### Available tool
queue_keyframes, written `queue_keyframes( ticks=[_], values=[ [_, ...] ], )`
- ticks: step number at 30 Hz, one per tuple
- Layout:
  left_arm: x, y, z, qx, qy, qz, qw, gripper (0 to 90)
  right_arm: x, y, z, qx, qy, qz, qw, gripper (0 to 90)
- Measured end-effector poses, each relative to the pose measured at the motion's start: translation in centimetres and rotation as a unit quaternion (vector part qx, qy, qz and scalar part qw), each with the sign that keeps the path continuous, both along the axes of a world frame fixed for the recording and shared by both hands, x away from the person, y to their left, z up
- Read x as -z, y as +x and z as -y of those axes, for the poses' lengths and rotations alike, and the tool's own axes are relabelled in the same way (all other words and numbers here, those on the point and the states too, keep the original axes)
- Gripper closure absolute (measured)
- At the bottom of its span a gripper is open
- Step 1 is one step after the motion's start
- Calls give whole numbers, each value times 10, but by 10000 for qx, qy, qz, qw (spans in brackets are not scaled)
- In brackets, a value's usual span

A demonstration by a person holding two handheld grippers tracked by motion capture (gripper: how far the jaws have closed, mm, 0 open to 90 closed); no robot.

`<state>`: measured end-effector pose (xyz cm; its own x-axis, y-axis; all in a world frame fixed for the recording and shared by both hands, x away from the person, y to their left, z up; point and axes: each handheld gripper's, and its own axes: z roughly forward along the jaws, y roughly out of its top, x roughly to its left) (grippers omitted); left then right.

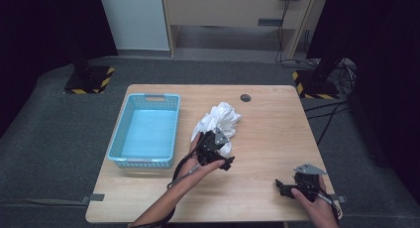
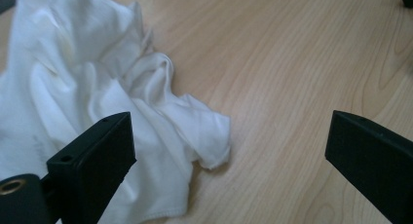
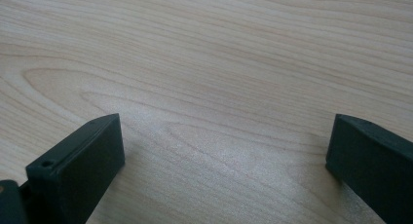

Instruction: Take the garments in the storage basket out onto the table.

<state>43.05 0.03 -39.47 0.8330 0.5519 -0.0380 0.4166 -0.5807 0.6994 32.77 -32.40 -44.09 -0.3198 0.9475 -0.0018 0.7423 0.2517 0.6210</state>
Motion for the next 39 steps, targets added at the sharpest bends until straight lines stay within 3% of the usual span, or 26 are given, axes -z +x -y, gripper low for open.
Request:
queue_keyframes(
  ticks=[2, 5, 14, 21, 27, 30, 33, 37, 39],
  values=[
    [8, -3, 0, 17, 2, -163, 9999, 35, 0, 0, 0, 0, 1, 1, 10000, 3],
    [17, -11, 0, 76, 162, -187, 9997, 37, 0, 0, 0, 1, 2, 0, 10000, 3],
    [27, -32, -21, 113, 322, -363, 9988, 34, 0, 0, 0, 1, 2, -1, 10000, 3],
    [32, -44, -47, -158, 402, -473, 9979, 35, 0, 0, 0, 0, 1, -2, 10000, 3],
    [49, -38, -62, -438, 421, -676, 9959, 34, 0, 0, 0, 0, 1, -2, 10000, 3],
    [56, -35, -63, -488, 509, -645, 9954, 37, 0, 0, 0, 0, 1, -2, 10000, 3],
    [59, -31, -63, -530, 404, -674, 9955, 11, 0, 0, 0, 0, 1, -1, 10000, 3],
    [60, -29, -61, -550, 313, -549, 9965, 19, 0, 0, 0, 0, 1, -2, 10000, 3],
    [63, -29, -59, -555, 190, -605, 9964, 8, 0, 0, 0, 0, 1, -1, 10000, 3]
  ],
)
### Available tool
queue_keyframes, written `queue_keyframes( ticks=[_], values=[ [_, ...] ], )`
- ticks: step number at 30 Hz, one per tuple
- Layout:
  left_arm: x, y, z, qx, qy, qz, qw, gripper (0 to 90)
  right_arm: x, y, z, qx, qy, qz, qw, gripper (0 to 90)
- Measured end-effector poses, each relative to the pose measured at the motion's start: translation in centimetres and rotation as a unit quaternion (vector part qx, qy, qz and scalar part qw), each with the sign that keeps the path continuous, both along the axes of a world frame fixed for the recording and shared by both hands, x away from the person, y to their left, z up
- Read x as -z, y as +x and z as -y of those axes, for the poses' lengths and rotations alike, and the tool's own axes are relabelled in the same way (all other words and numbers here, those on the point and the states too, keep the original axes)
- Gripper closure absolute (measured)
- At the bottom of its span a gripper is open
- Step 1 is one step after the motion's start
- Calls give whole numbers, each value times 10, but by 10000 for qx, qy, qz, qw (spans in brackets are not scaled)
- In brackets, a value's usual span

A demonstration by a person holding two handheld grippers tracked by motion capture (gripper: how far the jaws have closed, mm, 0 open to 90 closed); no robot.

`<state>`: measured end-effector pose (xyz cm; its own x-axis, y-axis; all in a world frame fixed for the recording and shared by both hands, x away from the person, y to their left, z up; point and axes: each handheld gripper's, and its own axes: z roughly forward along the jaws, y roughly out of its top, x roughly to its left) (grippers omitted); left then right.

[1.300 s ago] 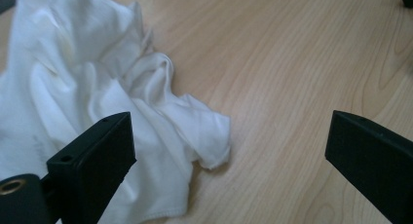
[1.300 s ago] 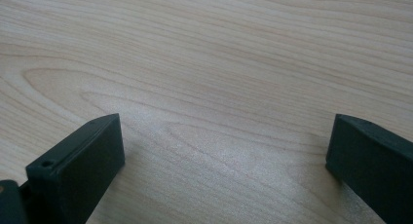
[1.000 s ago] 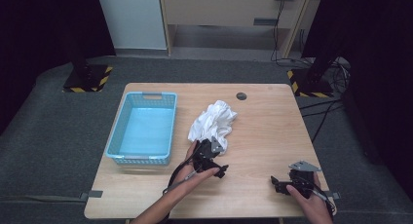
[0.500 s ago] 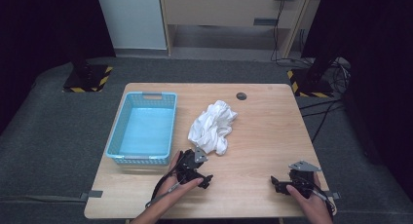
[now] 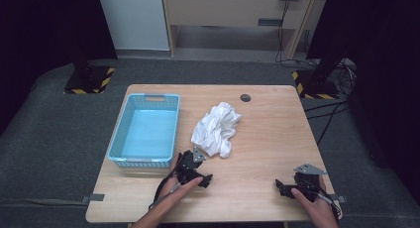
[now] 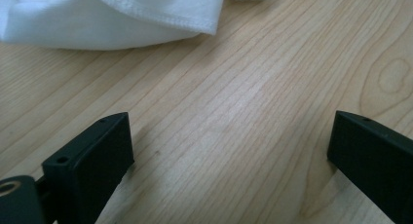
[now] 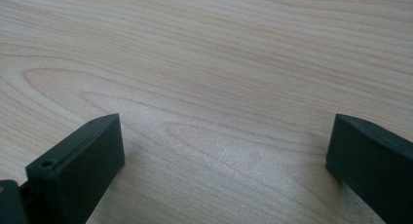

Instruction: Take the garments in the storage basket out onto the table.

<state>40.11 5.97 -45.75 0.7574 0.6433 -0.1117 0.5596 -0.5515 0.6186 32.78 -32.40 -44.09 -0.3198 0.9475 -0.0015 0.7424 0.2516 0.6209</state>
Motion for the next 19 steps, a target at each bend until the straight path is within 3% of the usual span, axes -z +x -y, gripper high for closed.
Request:
queue_keyframes(
  ticks=[6, 19],
  values=[
    [5, -5, -2, 39, -257, 197, 9995, 0, 0, 0, 0, -1, 0, 0, 10000, 3],
    [5, -4, -3, 63, -256, 193, 9995, 0, 0, 0, 0, 0, 1, -1, 10000, 3]
  ],
)
